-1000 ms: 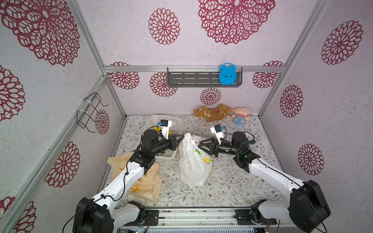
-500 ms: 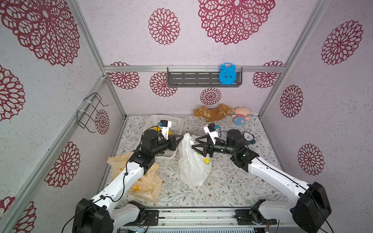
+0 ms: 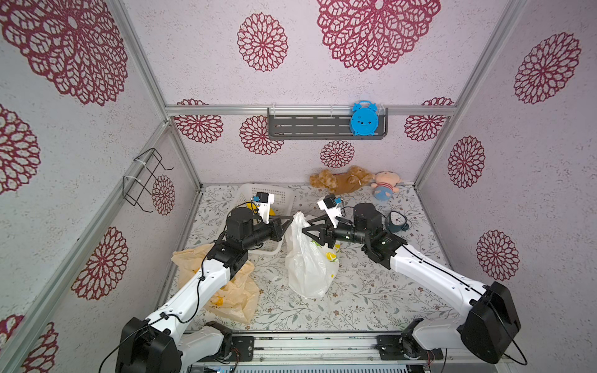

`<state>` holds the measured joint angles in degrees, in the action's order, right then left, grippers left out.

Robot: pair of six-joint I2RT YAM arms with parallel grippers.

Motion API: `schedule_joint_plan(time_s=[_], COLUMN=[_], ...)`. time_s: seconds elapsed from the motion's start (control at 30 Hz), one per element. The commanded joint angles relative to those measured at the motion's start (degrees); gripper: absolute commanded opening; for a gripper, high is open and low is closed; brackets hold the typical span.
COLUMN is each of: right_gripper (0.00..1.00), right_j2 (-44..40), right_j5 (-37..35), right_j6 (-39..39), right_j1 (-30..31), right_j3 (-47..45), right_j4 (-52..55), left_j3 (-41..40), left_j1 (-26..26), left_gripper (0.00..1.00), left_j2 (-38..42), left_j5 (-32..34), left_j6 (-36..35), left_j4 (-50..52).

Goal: Place the banana into a plastic bag & tie a knot
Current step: Tie the plastic bag at the center of the board.

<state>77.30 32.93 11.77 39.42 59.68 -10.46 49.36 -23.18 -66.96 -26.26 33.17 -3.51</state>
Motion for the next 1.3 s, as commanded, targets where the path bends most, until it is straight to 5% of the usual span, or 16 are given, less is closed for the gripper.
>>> schedule_joint_plan(time_s=[0.0,0.23,0.37,0.87,0.97,1.17,1.27], right_gripper=[0.34,0.18,0.30,0.40,0.34,0.01,0.00], right_j2=[-0.24,-1.34,-1.77,-3.07,-3.09,-3.41,-3.64], right_j5=[-0.90,-2.07,-3.04,-3.80,-3.66,-3.84,-5.92], right_j6=[-0.53,-0.44,-0.59,-0.68,-0.70,-0.94,-1.67], right_j1=[0.31,0.31,0.30,0.22,0.22,0.13,0.13], right_j3=[2.24,2.36,2.54,2.90,2.90,2.90,2.90], right_j4=[-0.91,-0.63,0.24,0.92,0.96,1.33,3.16], left_j3=[1.17,1.35,1.58,1.83,1.88,2.19,2.57], left_j1=[-0.37,-0.35,-0.35,-0.48,-0.46,-0.51,-0.51], left_gripper=[0.00,0.00,0.00,0.00,0.00,0.00,0.00], left_j2=[1.22,1.39,1.26,1.19,1.13,1.25,1.81], left_j5=[-0.01,0.24,0.25,0.25,0.23,0.59,1.72], left_j6=[-0.95,-1.23,-1.25,-1.38,-1.38,-1.79,-2.55], left_j4=[0.55,0.74,0.81,0.96,0.97,1.63,2.81])
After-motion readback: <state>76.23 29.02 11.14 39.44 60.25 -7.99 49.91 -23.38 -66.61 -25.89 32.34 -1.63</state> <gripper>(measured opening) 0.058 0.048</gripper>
